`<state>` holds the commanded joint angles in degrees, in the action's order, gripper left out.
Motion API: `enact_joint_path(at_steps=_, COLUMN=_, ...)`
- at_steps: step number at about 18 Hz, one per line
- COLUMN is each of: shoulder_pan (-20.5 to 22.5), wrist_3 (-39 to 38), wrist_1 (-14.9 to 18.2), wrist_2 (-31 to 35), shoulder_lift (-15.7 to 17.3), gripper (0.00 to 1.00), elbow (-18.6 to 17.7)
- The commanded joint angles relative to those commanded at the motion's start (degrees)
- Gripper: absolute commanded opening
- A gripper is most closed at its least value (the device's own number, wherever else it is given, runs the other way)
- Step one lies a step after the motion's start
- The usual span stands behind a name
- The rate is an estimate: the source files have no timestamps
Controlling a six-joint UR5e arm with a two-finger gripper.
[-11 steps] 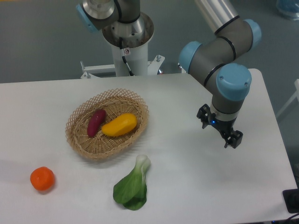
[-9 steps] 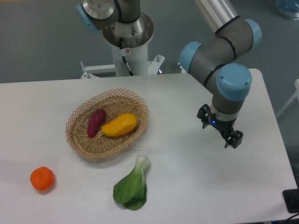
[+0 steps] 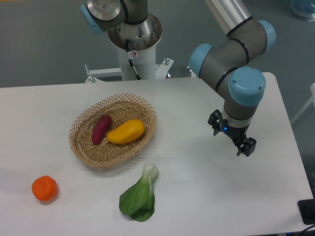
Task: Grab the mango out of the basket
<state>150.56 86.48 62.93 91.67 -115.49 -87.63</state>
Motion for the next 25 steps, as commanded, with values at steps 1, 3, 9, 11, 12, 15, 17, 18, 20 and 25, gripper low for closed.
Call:
enact_joint_path(at_steps=1, shoulder_pan=0.09, wrist_3=0.00, wrist_1=0.00, wrist_2=-0.26, shoulder_lift=0.09, gripper=1.00, elbow=0.00)
enact_joint_path(at_steps=3, shoulder_pan=0.18, wrist_3=-0.18, wrist_1=0.09, wrist_2=-0.44, shoulder_lift=0.09, gripper=1.00, elbow=-0.09)
enact_joint_path(at_steps=9, shoulder_pan=0.00, wrist_3=-3.33, wrist_1=0.09, wrist_2=-3.86, shoulder_lift=0.52, gripper=1.00, elbow=-0.79)
enact_joint_path(at_steps=11, shoulder_pan=-0.87, wrist_3=-5.70, wrist_1=-0.26, wrist_2=-4.74, shoulder_lift=1.49, gripper=1.00, elbow=-2.97)
enact_joint_path(at_steps=12, shoulder_pan=-2.01, wrist_3=-6.93, wrist_1=-0.52, wrist_2=-4.83, shoulder_lift=2.36, gripper=1.00, elbow=-4.56)
enact_joint_path(at_steps=15, shoulder_pan=-4.39, wrist_3=-9.66, wrist_1=-0.79, wrist_2=-5.36, shoulder_lift=5.35, gripper=1.00, elbow=-8.25)
enact_joint_path(at_steps=17, shoulder_pan=-6.41, wrist_3=-9.93, wrist_1=-0.97, wrist_2=-5.62, shoulder_lift=6.94, gripper=1.00, elbow=-10.10)
enact_joint_path(at_steps=18, shoulder_pan=-7.46, wrist_3=-10.02, wrist_1=-0.88, wrist_2=-5.80, shoulder_lift=7.29, gripper=1.00, elbow=-10.46)
enact_joint_path(at_steps=20, shoulder_pan=-9.66, wrist_3=-11.33, wrist_1=-0.79, wrist_2=-6.41, shoulder_lift=8.08, gripper=1.00, elbow=-11.16)
enact_joint_path(at_steps=25, shoulder_pan=-13.18, wrist_3=-13.53, wrist_1=-0.97, wrist_2=-7.03, shoulder_lift=10.55, gripper=1.00, elbow=-15.82)
